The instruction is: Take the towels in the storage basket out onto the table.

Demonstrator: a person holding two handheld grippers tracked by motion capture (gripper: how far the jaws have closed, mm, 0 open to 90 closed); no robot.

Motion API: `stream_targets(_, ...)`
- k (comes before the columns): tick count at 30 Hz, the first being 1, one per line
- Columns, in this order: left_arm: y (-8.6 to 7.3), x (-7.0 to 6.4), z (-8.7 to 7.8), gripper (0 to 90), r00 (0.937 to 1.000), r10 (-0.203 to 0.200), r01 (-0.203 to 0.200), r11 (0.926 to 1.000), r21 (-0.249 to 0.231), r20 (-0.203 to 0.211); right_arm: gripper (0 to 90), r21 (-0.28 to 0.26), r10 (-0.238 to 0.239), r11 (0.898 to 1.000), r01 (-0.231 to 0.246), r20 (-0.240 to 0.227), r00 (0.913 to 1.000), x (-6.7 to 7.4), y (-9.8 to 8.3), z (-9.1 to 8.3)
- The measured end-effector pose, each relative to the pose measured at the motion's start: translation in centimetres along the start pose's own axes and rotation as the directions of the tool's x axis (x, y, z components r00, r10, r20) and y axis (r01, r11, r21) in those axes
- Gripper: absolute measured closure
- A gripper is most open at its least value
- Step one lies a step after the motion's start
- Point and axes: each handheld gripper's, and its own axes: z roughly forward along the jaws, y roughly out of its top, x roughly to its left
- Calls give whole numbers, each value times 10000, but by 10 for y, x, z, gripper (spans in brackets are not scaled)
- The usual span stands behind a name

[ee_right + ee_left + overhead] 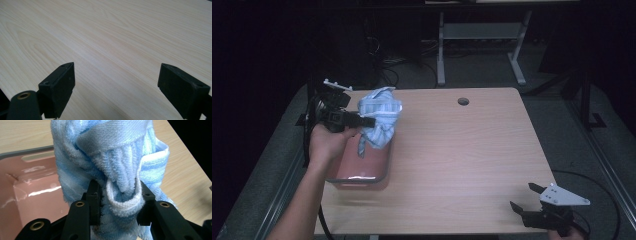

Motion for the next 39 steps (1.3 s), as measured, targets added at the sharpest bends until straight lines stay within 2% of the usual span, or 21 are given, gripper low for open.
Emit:
stream_targets(7,6,-7,6,628,9999,124,-124,9999,115,13,137,-34,-34,10000,34,-5,10000,-1,-1,0)
stream_targets(9,9,-10,10,628,9999,143,-144,9998,132,75,136,8,101,9999,-101,-9,9999,-1,-1,0)
stream_targets(13,12,-15,14,627,9995,236,-239,9996,174,196,137,5,35,10000,-35,-32,10000,-1,-1,1)
stream_targets(16,18,-22,20,627,9985,415,-423,9989,222,357,137,-3,2,10000,-2,-22,10000,-1,-1,1)
stream_targets(26,30,-41,36,627,9965,705,-725,9963,460,452,137,18,81,10000,-80,-29,10000,-3,-2,1)
stream_targets(34,33,-52,49,627,9942,897,-931,9940,572,588,137,70,85,9999,-84,-66,9999,-1,-1,2)
stream_targets(35,33,-53,51,626,9939,911,-947,9939,572,629,137,-5,-60,10000,60,-62,10000,-2,-1,2)
stream_targets(37,34,-55,53,626,9931,957,-1000,9930,633,672,137,47,47,10000,-47,-78,10000,-1,-1,3)
stream_targets(39,34,-58,56,627,9922,1014,-1064,9919,690,726,137,9,-95,10000,95,-45,9999,-2,-1,3)
